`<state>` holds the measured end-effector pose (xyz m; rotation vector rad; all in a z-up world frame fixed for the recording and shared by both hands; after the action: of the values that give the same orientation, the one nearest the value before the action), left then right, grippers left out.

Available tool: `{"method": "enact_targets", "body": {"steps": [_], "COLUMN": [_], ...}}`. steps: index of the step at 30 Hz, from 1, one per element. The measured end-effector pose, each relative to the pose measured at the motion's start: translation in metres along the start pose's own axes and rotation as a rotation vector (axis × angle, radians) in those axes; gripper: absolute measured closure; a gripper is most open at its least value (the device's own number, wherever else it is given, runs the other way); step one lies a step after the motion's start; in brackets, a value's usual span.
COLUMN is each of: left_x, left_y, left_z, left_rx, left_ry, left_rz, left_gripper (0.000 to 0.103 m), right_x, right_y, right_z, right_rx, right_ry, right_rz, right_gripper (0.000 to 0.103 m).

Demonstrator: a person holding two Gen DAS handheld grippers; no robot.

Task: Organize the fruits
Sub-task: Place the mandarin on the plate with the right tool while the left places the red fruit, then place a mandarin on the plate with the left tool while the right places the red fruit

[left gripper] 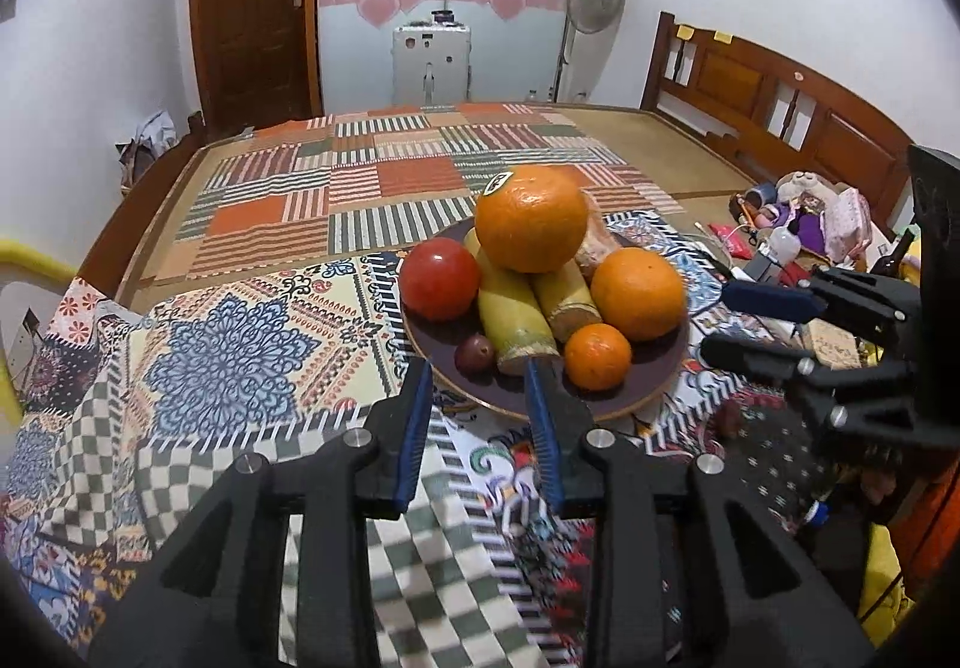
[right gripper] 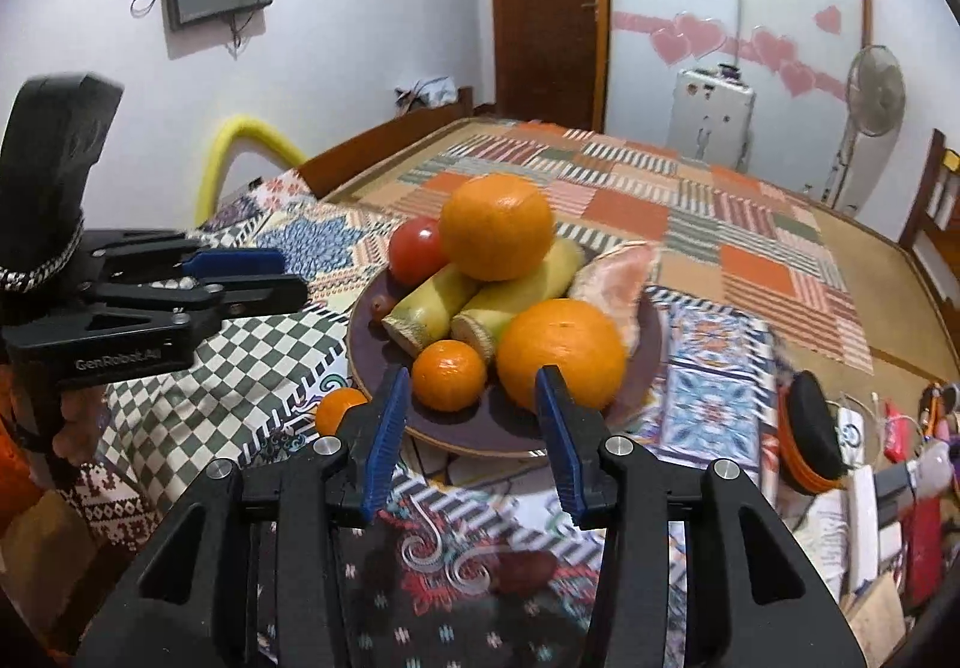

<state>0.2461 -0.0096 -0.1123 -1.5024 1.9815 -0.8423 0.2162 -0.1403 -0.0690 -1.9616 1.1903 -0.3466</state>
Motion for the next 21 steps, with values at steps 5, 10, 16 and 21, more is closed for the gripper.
{"method": "enact_targets", "body": {"steps": [5, 10, 16, 21], "left_x": [0.011, 0.023, 0.033, 0.041], "left_y": [0.009, 0.023, 0.039, 0.045], "left_z": [-0.020, -0.024, -0.006, 0.012], "left_rx": [0.005, -0.005, -0.058, -0.094], "left_ry": [0.011, 0.041, 0.069, 0.087], "left_rz": [0.014, 0.033, 0.027, 0.044], "left_gripper": [0.070, 0.064, 0.064, 0.064], "right_x": [0.005, 0.012, 0.021, 0.028], "right_y": [0.012, 0.035, 0.060, 0.071], "right_z": [-0.019, -0.020, -0.006, 0.007], "right_rx": [0.004, -0.034, -0.090, -0.120], "right_ry": [0.033, 0.054, 0.035, 0.032], "right_rz": [0.008, 0.012, 0.045, 0.065], "right_gripper": [0.060, 0.058, 0.058, 0.058]}}
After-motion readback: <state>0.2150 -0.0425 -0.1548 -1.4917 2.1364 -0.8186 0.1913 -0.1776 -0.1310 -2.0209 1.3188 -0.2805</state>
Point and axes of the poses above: each gripper's, at about its wrist camera, not at the fingertips, and z roughly the way its jaws point, x to its right, y to its underside, the point moved 4 cm from there along z, roughly the way its jaws point, and after that the axes turned 8 degrees about z, right-handed, at the moved point
